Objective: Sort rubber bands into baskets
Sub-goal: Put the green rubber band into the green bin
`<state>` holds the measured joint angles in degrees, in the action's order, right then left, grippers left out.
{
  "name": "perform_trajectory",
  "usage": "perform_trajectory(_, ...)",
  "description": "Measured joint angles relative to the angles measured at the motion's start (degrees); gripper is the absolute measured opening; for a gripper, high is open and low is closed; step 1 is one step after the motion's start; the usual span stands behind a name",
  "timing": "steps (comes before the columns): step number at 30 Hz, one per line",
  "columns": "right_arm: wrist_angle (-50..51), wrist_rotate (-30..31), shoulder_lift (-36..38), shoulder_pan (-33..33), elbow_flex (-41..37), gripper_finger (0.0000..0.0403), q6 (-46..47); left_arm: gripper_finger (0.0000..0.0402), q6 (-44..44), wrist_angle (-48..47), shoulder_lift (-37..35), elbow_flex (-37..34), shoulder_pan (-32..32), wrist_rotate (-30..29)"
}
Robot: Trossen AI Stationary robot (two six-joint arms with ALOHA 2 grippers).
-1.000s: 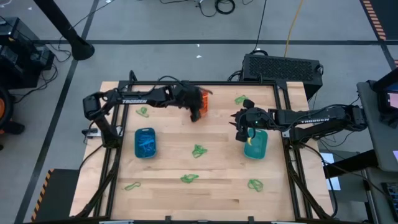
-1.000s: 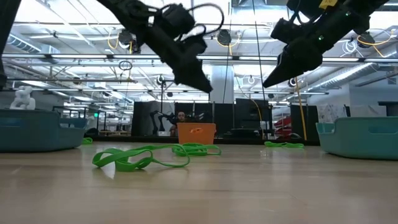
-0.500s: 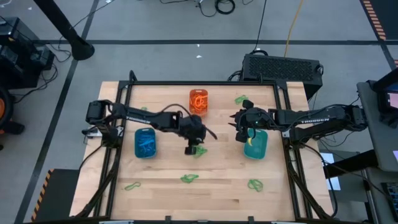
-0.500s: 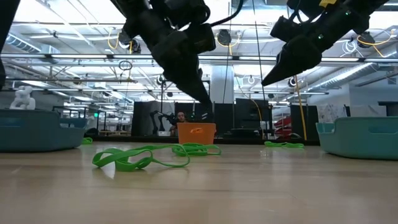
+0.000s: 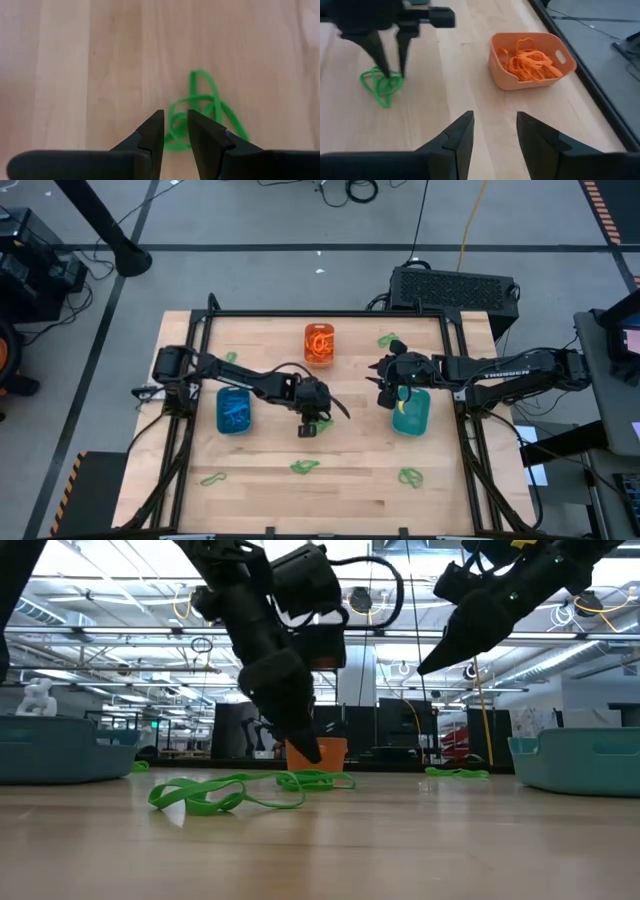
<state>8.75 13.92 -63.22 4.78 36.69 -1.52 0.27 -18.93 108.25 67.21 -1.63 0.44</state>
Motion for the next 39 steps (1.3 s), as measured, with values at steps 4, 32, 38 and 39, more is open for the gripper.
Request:
perform_trajectory(4,-0.3,-2.4,0.0,0.0,0.0,0.0141,0.0,0.0093,-0.8,-0.8,0.9,0.0,0.0,-0.2)
perform_trajectory(32,9.5,-3.5,0.0,0.0,0.1,0.0141,1.9,0.0006,0.9,-3.0,1.8,0.8,0.0,-2.7)
perform_trajectory(38,9.6,-3.5,0.0,0.0,0.1,0.0141,1.8,0.0004,3.9,-8.6,-0.6,4.2,0.1,-6.8)
perform_trajectory(39,9.6,-3.5,0.0,0.0,0.1,0.0141,1.8,0.0003,4.6,-8.5,-1.2,5.0,0.1,-7.1)
